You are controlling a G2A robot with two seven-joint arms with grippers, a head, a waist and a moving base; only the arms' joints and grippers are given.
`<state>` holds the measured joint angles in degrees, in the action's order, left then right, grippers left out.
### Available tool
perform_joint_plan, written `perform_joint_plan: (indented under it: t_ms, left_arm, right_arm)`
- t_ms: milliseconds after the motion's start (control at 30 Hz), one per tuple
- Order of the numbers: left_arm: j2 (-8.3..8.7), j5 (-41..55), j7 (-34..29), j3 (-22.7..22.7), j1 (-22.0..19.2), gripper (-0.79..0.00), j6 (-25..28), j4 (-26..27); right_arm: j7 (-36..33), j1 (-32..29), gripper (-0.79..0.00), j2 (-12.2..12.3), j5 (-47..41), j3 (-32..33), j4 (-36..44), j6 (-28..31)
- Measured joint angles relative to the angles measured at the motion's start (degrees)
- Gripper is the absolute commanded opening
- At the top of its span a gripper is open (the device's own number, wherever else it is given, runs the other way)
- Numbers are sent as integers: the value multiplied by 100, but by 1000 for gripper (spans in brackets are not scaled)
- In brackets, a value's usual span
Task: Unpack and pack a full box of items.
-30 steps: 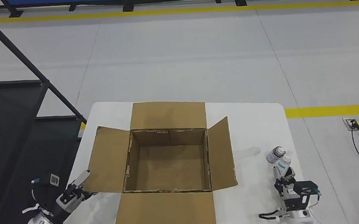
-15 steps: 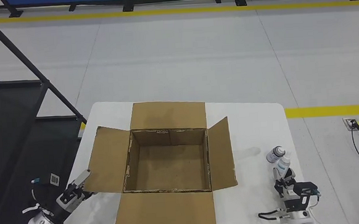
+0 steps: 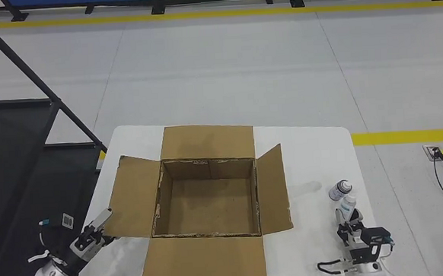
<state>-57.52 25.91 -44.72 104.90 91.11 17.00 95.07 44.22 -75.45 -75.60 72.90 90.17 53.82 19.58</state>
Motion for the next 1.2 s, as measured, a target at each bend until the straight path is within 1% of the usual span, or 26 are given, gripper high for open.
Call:
perform_joint_plan:
  t_ms: [67, 133, 167, 200, 233, 367, 467, 567, 667, 800, 900, 1033, 1200]
  left_arm:
    - [-1, -2, 1, 0, -2, 0, 0, -3]
    - [-2, -3, -1, 2, -5, 0, 0, -6]
    - [-2, -4, -4, 3, -6, 0, -1, -6]
    - [-2, -10, -10, 4, -7, 0, -1, -6]
    - [-2, -13, -13, 6, -9, 0, -2, -6]
    - [-2, -33, -24, 8, -15, 0, -14, 10]
    - [-2, -56, -37, -2, -20, 0, -24, 30]
    - [-2, -64, -51, -11, -24, 0, -26, 35]
    - [-4, -51, -67, -17, -30, 0, -19, 26]
    - [-6, -12, -105, -21, -39, 0, 15, -22]
    - [-7, 29, -128, -16, -42, 0, 52, -63]
    - [-9, 92, -157, -2, -50, 0, 85, -117]
    - [-9, 123, -183, 14, -63, 0, 86, -141]
  right_arm:
    - [53, 5, -514, 4, 14, -11, -41, 9]
    - [101, 10, -548, 9, 26, -21, -84, 15]
    - [118, 6, -622, 12, 39, -26, -99, 18]
    - [148, -13, -733, 19, 77, -34, -104, 43]
    - [184, -39, -785, 26, 108, -35, -97, 75]
    - [338, -256, -785, 70, 159, 50, 93, 163]
    - [183, -527, -785, 121, 239, 186, 467, 109]
    - [-355, -855, -785, 169, 295, 343, 1054, -18]
    - [-1114, -1204, -785, 205, 325, 474, 1771, -171]
    - [-2395, -1551, -785, 221, 375, 561, 2718, -615]
    - [-3170, -1731, -785, 229, 418, 583, 3238, -821]
    - [-3980, -1885, -785, 257, 489, 632, 3633, -770]
    - [-4773, -1847, -785, 279, 478, 624, 3746, -707]
